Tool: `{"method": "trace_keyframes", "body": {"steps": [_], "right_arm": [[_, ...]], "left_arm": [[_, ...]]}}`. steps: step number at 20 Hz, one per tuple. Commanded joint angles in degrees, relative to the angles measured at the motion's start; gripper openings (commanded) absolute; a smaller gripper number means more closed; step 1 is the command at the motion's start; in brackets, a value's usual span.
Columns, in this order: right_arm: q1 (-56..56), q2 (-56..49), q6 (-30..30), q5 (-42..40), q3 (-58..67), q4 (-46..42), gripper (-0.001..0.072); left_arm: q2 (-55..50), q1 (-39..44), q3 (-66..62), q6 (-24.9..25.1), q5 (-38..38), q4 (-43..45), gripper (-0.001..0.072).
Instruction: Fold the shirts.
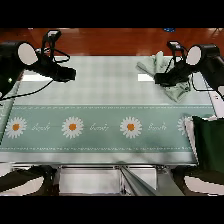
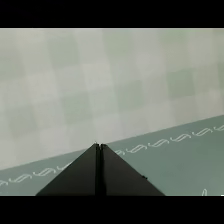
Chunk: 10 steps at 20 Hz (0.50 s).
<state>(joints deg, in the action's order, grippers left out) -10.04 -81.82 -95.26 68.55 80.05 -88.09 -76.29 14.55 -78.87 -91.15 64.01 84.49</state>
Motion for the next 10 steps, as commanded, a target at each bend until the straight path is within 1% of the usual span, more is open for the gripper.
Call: {"method": "trace_keyframes", "body": {"steps": [1, 2, 3, 4, 5, 6, 7, 9, 10], "right_arm": [[-0.04, -0.04, -0.96, -11.26, 0.04, -7.23, 0.0300], [-0.04, -0.04, -3.96, -14.27, 0.04, -13.18, 0.0417], [-0.02, -0.04, -7.13, -17.05, 0.04, -19.52, 0.0419], [0.48, -0.22, -10.56, -20.37, 0.04, -26.27, 0.0418], [1.73, -0.61, -14.14, -23.23, 0.07, -30.86, 0.0418], [3.91, -1.55, -17.27, -25.46, 0.20, -32.76, 0.0417], [6.40, -3.06, -18.62, -26.34, 0.55, -31.85, 0.0417], [11.74, -8.02, -17.62, -26.12, 1.75, -26.23, 0.0414], [13.90, -10.62, -14.93, -25.77, 2.71, -22.34, 0.0414]], "left_arm": [[-0.04, 0.04, 0.00, 0.00, -9.11, 0.02, 0.0033], [-0.13, 0.00, 0.00, 0.02, -12.15, 0.31, 0.0149], [-0.37, -0.02, 0.00, 0.00, -14.73, 1.86, 0.0439], [-0.81, -0.24, -0.04, -0.09, -16.17, 4.68, 0.0510], [-1.38, -1.07, -0.04, -0.20, -16.13, 7.15, 0.0509], [-2.01, -2.54, -0.04, -0.35, -14.73, 7.63, 0.0509], [-2.82, -4.39, -0.04, -2.62, -12.07, 7.61, 0.0508], [-4.61, -8.09, -0.02, -5.97, -5.92, 7.17, 0.0508], [-5.49, -9.57, -0.02, -6.05, -3.21, 6.80, 0.0508]]}}
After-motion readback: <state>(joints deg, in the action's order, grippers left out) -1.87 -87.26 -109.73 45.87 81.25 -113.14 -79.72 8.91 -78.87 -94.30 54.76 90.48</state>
